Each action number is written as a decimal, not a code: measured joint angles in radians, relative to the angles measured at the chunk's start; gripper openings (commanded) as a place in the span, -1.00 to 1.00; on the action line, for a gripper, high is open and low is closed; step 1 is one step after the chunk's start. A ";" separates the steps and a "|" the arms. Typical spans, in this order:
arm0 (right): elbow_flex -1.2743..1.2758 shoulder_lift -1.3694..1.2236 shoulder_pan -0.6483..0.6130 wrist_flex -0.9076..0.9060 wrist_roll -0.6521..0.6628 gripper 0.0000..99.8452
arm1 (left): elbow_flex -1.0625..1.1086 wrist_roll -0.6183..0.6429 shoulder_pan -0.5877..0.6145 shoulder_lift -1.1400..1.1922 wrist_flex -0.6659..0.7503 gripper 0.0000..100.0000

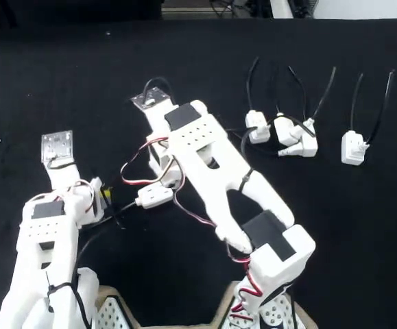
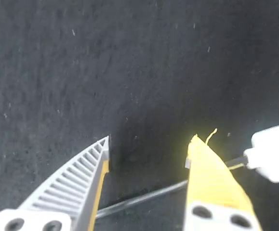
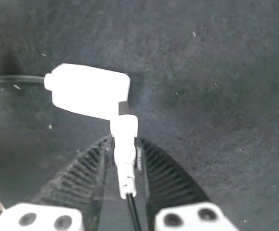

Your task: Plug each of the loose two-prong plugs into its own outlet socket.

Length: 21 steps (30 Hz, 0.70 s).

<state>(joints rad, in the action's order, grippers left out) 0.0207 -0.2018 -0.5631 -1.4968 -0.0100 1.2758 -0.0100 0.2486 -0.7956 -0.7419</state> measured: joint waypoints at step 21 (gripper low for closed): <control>-0.427 -0.339 -0.068 -0.235 -0.035 -0.98 | 0.009 -0.006 0.000 0.000 -0.003 -0.49</control>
<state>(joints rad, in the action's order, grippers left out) -0.4058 -0.5409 -0.6306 -1.7315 -0.0453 1.2850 -0.0161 0.2486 -0.7956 -0.7449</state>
